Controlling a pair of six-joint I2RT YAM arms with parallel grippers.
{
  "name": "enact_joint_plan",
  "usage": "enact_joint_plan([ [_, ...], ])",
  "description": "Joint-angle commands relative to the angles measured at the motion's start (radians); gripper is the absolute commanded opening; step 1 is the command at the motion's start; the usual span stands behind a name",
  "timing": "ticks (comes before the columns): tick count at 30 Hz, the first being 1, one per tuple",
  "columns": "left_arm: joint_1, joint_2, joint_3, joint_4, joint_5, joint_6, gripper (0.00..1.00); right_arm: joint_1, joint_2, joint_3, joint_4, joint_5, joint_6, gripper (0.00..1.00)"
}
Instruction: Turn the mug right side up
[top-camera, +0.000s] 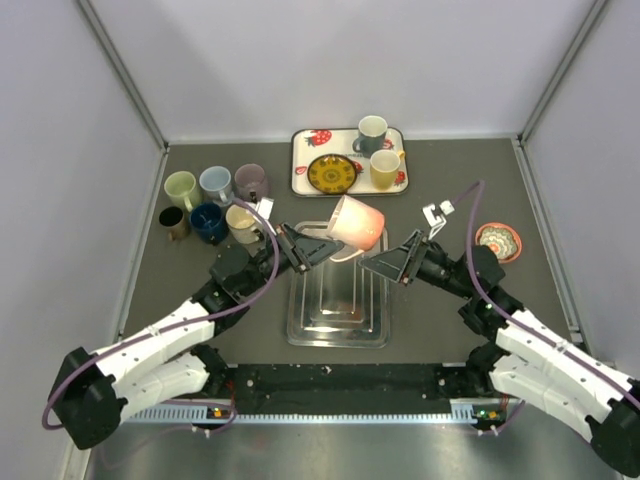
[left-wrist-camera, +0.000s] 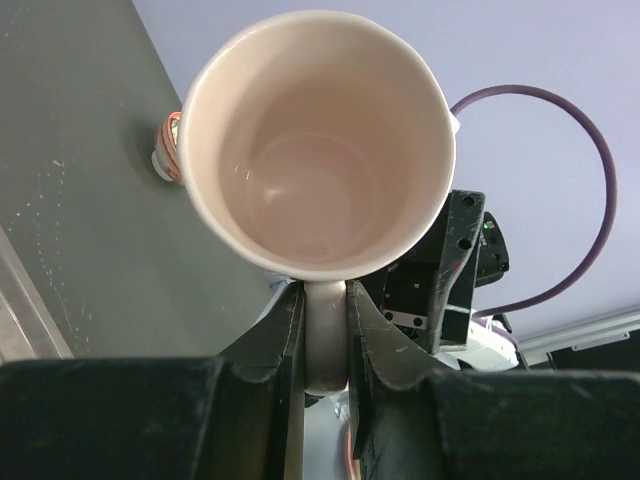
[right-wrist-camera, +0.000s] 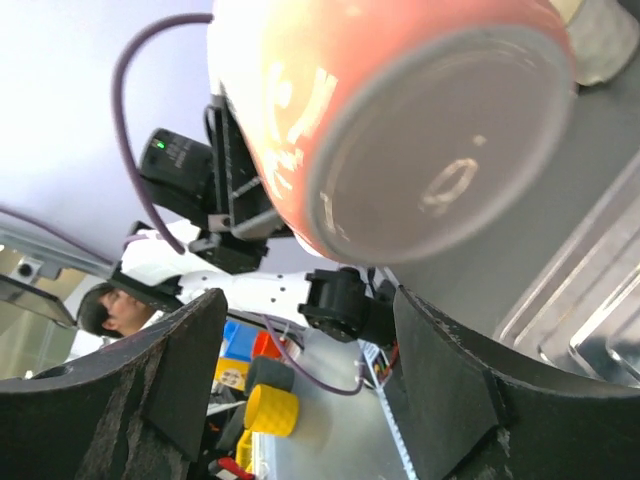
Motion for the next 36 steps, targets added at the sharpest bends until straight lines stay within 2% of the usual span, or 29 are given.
enact_joint_plan([
  [1,-0.032,-0.05,0.0,0.242,-0.081,-0.057,0.0,0.013,0.06,0.055,0.223,-0.02,0.042,0.66],
  [4,-0.057,-0.044,-0.011,0.265,-0.109,-0.033,0.0,0.014,0.11,0.052,0.291,-0.014,0.071,0.63],
  [8,-0.104,-0.046,-0.051,0.352,-0.215,0.036,0.0,0.034,0.172,0.072,0.308,-0.011,0.074,0.6],
  [15,-0.11,-0.017,-0.039,0.348,-0.176,0.014,0.0,0.036,0.225,0.104,0.326,0.012,0.049,0.58],
  [21,-0.116,-0.035,-0.04,0.302,-0.161,0.003,0.0,0.036,0.242,0.06,0.447,0.084,0.074,0.51],
  [26,-0.116,-0.034,-0.033,0.279,-0.126,-0.005,0.0,0.036,0.282,0.055,0.549,0.093,0.103,0.34],
  [27,-0.118,-0.034,-0.031,0.274,-0.12,-0.006,0.0,0.036,0.287,0.057,0.553,0.093,0.106,0.27],
  [31,-0.118,-0.034,-0.034,0.267,-0.097,-0.008,0.0,0.036,0.305,0.08,0.549,0.079,0.106,0.12],
  [34,-0.117,-0.037,-0.037,0.254,-0.081,-0.003,0.0,0.036,0.307,0.093,0.53,0.073,0.105,0.12],
  [36,-0.118,-0.037,-0.04,0.253,-0.071,-0.003,0.0,0.036,0.313,0.113,0.503,0.063,0.102,0.26],
])
